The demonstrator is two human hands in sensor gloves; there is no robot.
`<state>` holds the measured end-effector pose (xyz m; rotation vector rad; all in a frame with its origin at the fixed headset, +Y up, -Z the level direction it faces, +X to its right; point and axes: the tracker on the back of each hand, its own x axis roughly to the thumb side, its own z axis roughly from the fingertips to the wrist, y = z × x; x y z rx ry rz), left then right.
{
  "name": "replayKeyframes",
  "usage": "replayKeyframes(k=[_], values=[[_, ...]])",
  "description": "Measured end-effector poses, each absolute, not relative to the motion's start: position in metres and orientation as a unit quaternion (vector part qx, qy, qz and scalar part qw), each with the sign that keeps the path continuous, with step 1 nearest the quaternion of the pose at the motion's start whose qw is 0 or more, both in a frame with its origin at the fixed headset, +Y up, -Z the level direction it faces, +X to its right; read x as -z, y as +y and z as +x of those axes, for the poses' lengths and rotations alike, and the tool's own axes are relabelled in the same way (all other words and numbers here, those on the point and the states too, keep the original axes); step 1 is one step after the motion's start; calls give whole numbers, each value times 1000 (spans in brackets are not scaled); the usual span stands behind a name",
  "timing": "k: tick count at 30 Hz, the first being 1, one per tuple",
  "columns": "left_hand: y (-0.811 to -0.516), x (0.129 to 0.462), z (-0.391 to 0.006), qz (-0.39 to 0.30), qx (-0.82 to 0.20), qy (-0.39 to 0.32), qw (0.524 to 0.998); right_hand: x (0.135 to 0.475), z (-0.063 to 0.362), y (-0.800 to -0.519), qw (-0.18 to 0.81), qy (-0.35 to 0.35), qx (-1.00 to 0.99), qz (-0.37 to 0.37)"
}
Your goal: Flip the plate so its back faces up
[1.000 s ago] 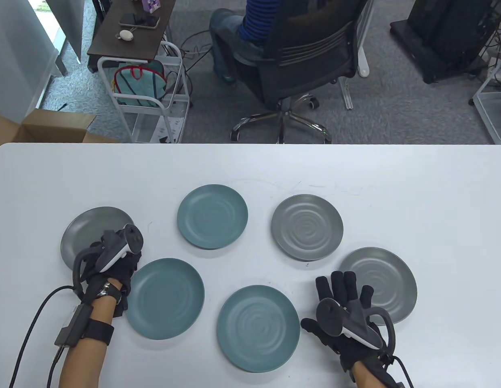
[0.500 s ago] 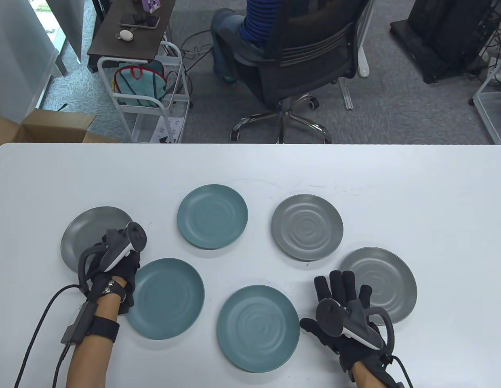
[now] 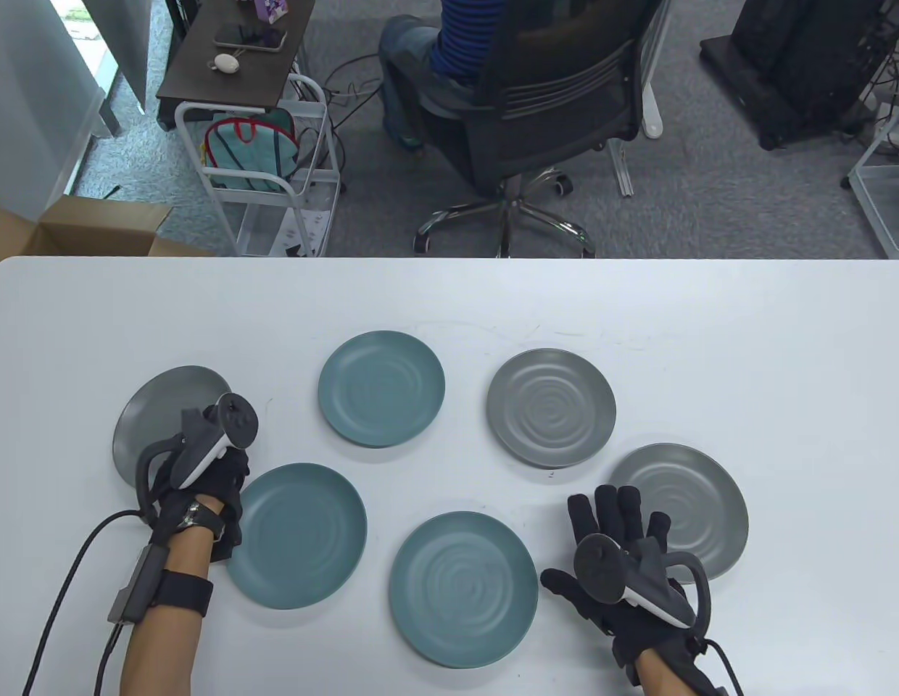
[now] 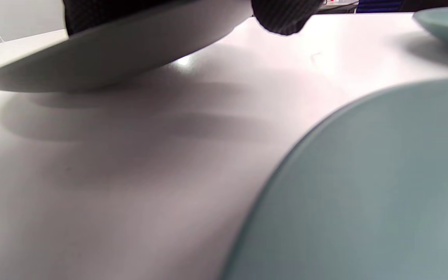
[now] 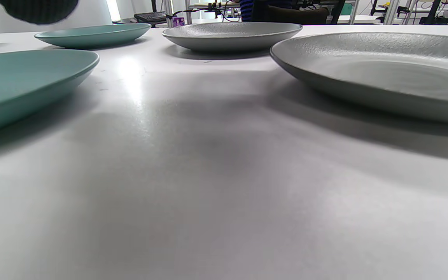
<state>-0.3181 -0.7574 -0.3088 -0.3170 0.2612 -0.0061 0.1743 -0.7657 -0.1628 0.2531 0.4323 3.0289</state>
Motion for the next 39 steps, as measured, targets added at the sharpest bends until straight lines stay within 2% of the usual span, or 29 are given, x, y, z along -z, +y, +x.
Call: replayKeyframes(k=[10,21,32,39], values=[[-724,306,-324,-110,-110,118,981,163,173,-766,38,146,-985,87],[-693,301,-341,-42,-262,110,958,163,169,-767,39,153,-983,93],[-690,298,-377,13,-470,147,870,164,167,-767,40,159,-982,97],[-701,296,-402,19,-546,188,816,164,166,-768,41,161,-981,98]])
